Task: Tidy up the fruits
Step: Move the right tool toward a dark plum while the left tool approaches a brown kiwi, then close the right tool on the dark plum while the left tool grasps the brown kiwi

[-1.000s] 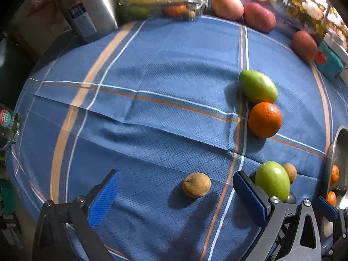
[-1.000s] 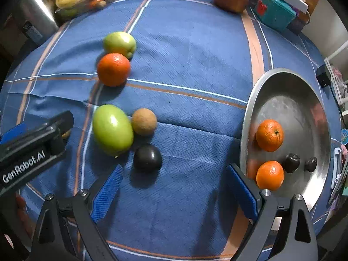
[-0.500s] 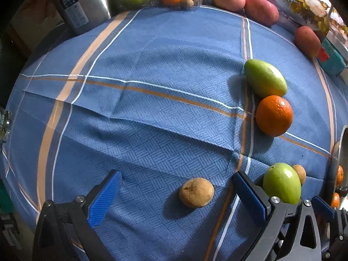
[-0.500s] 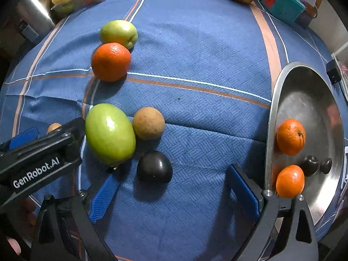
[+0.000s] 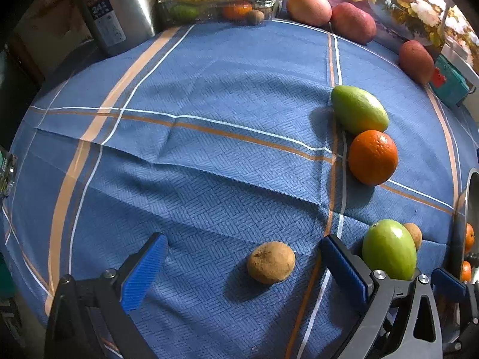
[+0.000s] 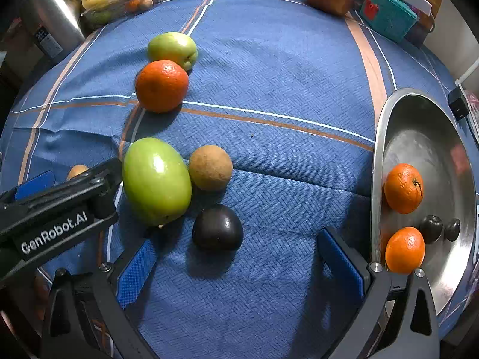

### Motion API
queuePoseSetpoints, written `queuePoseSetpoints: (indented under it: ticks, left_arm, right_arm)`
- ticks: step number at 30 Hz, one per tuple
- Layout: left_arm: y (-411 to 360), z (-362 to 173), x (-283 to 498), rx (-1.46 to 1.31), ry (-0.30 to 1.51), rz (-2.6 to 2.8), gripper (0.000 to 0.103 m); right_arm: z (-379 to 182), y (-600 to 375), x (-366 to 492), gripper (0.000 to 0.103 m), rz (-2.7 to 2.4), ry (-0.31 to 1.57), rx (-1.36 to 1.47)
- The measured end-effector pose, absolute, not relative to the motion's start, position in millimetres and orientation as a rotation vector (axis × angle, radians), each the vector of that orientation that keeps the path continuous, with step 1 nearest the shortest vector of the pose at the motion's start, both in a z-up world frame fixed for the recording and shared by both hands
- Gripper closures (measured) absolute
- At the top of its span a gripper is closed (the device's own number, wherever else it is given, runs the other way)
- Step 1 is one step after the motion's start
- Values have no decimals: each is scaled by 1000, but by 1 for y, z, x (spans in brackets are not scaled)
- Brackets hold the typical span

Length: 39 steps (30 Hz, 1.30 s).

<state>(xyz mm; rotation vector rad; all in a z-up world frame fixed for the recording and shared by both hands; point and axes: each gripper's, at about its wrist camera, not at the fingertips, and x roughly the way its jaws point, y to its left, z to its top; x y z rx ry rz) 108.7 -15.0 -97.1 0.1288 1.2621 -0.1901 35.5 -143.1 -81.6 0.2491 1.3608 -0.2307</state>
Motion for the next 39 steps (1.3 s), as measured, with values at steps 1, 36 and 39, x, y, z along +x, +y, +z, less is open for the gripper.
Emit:
queuePoseSetpoints:
  ticks: [1, 36, 39]
  left_arm:
    - [-15, -97, 108, 130, 1259, -189, 0]
    - [-23, -48, 97, 85, 1265, -321, 74]
    - [-23, -30, 97, 62, 1225, -332, 74]
  right_arm:
    - [-82, -143, 37, 0, -230, 1375, 249]
    - [-20, -141, 34, 75, -93, 1296, 284]
    - [-6, -146, 29, 75, -94, 1257, 292]
